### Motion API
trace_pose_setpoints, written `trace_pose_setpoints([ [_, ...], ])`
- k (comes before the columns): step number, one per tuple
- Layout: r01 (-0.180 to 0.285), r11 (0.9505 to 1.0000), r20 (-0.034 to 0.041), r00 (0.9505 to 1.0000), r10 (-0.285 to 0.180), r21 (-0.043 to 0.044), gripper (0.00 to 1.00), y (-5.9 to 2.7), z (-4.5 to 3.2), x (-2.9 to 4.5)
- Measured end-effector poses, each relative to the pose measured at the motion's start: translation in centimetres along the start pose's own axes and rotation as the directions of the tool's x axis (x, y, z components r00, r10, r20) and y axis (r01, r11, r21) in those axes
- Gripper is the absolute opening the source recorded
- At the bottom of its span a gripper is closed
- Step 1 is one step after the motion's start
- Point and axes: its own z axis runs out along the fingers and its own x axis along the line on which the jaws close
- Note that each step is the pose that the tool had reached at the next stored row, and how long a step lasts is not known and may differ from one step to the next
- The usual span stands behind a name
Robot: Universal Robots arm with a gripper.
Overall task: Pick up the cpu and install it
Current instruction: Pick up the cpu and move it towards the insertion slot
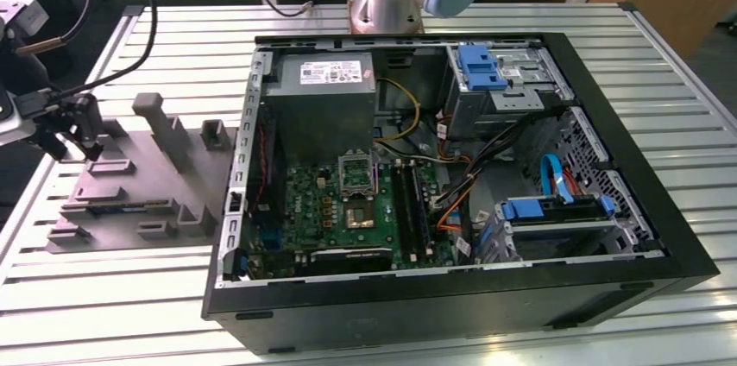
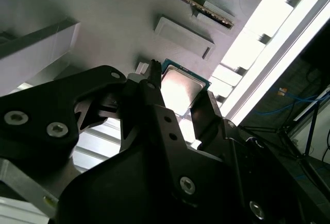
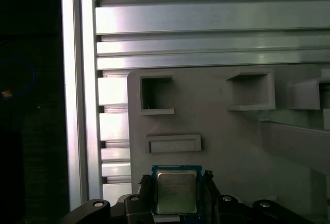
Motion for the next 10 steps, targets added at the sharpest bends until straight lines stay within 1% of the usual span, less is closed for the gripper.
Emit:
trace_pose_setpoints([
  [10,0.000,1.0000,0.0000,1.0000,0.000,0.0000,0.47,0.00,-0.17,0.00],
])
